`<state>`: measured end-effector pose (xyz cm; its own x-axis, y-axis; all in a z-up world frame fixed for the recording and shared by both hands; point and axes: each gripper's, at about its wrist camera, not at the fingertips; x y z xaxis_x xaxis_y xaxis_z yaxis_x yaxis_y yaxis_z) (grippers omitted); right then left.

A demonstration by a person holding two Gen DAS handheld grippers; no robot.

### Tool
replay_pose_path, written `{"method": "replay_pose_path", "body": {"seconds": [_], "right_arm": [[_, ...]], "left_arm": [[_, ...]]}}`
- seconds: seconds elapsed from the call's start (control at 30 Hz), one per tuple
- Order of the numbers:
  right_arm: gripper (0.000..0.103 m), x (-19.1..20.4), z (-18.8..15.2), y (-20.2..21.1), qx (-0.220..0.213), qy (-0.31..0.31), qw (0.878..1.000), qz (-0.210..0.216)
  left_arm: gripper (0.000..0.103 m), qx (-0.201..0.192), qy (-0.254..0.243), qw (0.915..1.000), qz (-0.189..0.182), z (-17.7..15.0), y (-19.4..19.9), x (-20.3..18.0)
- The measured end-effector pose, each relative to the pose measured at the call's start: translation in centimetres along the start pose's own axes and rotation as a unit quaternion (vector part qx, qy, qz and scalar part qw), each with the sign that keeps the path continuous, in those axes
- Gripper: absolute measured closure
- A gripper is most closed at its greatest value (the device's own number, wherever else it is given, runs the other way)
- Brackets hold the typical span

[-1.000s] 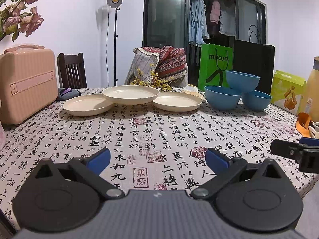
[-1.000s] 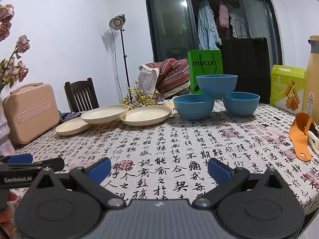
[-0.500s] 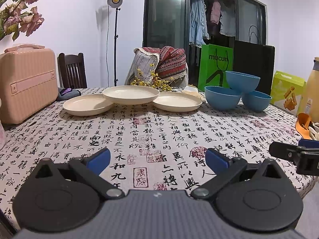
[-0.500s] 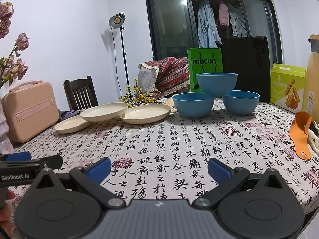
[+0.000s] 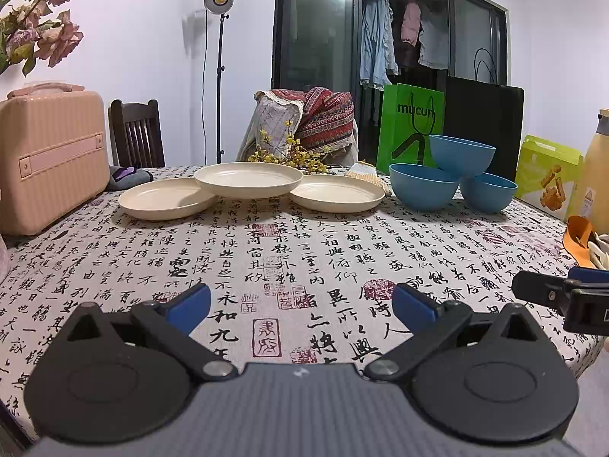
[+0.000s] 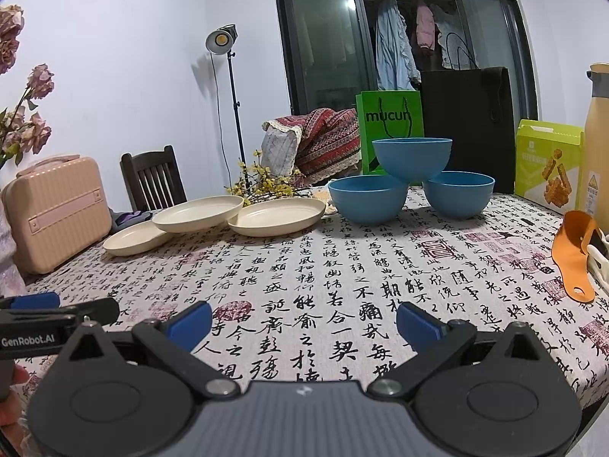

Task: Organize plates and bowls

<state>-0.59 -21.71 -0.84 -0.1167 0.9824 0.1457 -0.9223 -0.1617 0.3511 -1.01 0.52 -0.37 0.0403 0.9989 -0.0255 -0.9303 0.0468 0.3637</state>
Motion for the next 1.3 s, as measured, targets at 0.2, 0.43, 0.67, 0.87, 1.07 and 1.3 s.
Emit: {"method": "replay_pose_path", "body": {"seconds": [0.2,0.43,0.67,0.87,1.07,1.3], "right_arm": [[0.0,-0.1,0.0,-0.1,0.0,-0.002,1.0,-0.001],[0.0,-0.3,0.0,-0.6,0.004,-0.003,1.0,0.001],[0.0,-0.3,0.2,-1.3,0.005,-0.001,1.0,-0.001],[0.0,-0.3,1.0,-2.2,0.005,-0.013,1.0,0.007],[0.0,0.1,1.9,-3.3,-0.002,-0.009,1.0,0.012],[0.0,0.4,2.8,-4.5,-0.009,-0.005,1.0,0.012]], "left_arm": [[0.0,-0.003,0.001,1.0,0.0,0.0,0.0,0.1],[0.0,-0.007,0.001,1.0,-0.002,0.2,-0.4,0.3],[0.0,-0.016,-0.002,0.9999,-0.003,0.9,-0.9,0.5],[0.0,-0.025,0.002,0.9997,-0.004,1.7,-1.2,1.0],[0.0,-0.032,0.006,0.9994,0.008,2.5,-1.9,1.8],[0.0,-0.034,0.014,0.9991,0.02,3.1,-2.6,3.0]]}}
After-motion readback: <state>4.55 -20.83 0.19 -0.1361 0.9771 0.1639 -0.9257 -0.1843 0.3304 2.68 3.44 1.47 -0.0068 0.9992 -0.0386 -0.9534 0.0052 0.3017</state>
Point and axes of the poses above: each gripper's, at about its wrist camera, not at the fingertips, and y roughly against the way its jaws point, x to its left, z to its top, and after that the axes turned 2 degrees about -x, right-handed
